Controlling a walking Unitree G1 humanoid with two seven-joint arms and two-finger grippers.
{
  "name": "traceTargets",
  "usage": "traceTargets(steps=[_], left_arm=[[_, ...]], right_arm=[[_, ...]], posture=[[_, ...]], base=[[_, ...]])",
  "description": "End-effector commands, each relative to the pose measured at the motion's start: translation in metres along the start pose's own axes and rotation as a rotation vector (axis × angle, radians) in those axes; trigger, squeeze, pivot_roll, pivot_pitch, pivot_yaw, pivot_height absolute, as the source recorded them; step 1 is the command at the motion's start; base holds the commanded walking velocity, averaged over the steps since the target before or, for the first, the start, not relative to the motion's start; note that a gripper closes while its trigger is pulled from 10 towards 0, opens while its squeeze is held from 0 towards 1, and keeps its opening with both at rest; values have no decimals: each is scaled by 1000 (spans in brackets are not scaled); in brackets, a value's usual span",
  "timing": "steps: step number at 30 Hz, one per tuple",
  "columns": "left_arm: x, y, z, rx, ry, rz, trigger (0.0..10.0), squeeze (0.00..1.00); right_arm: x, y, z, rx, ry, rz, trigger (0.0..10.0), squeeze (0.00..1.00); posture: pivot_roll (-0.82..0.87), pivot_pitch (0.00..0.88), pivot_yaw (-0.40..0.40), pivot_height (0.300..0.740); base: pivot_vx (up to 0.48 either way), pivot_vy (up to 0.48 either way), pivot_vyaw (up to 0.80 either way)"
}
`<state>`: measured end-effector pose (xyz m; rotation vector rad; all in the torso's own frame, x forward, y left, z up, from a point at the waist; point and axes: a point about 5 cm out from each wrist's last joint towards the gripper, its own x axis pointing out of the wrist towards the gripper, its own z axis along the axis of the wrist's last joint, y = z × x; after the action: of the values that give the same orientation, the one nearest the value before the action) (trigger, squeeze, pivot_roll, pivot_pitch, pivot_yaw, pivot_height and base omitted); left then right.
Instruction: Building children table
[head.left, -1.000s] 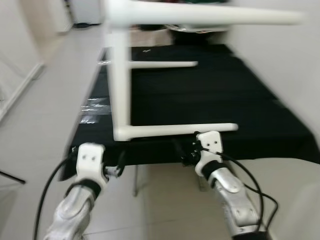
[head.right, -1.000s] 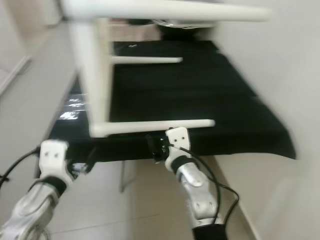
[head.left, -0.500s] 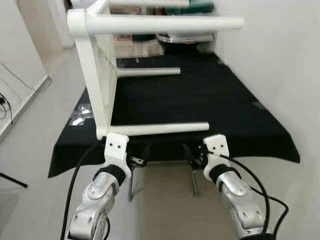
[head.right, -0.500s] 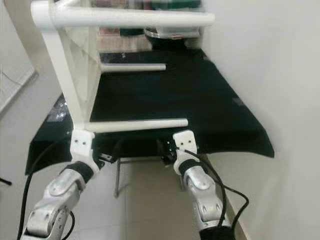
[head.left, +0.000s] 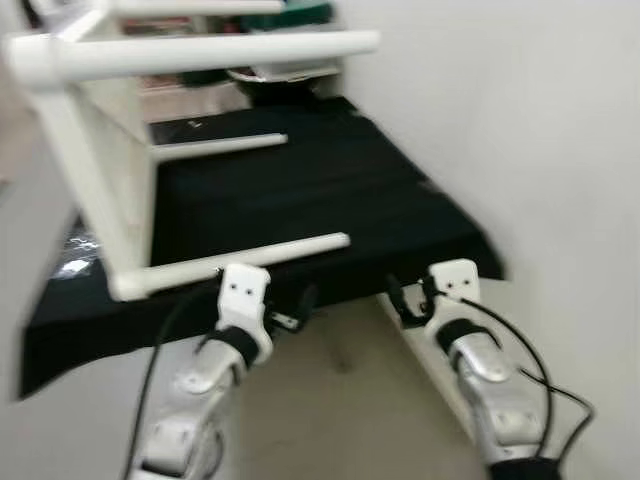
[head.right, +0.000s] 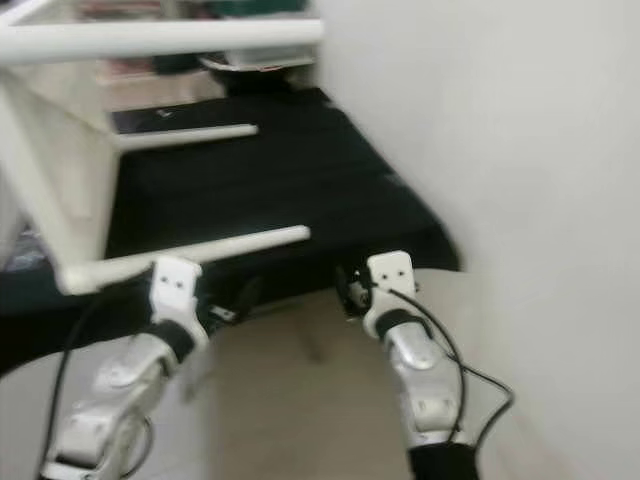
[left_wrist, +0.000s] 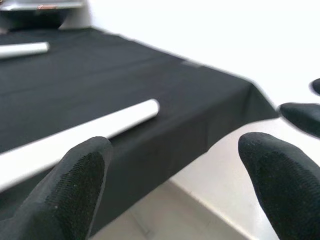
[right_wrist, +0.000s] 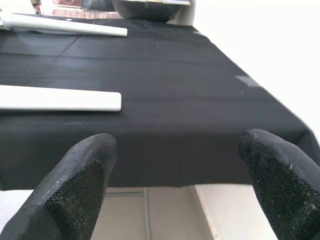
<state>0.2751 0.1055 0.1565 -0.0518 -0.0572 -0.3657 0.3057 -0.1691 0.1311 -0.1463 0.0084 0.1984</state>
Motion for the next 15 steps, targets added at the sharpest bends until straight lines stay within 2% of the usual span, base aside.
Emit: traceTargets(steps=[1,4,7,10,11,15], left_arm=[[-1,2,5,5,-27,2,10000,0],[0,1,7,9,-33,-3,10000,0],[3,0,10,13,-50,-12,10000,0],[4,-1,12,13,-61,-13,10000,0],[5,-1,14,11,-68,-11,10000,0],[7,-2,18,8,-82,-9,10000,0]], right_arm=[[5,19,8,-24,-36,107,10000,0],[7,21,10,-22,-36,122,10000,0],[8,21,15,-21,-54,139,10000,0],[8,23,19,-41,-65,168,10000,0],[10,23,19,-68,-52,166,10000,0],[11,24,26,-44,-79,207,10000,0]], posture=[[83,74,-19,740],[82,74,-19,740],[81,71,-22,740],[77,70,-25,740],[73,71,-30,740],[74,72,-35,740]], base=[[360,0,800],[360,0,800],[355,0,0],[356,0,800],[356,0,0],[354,0,0]])
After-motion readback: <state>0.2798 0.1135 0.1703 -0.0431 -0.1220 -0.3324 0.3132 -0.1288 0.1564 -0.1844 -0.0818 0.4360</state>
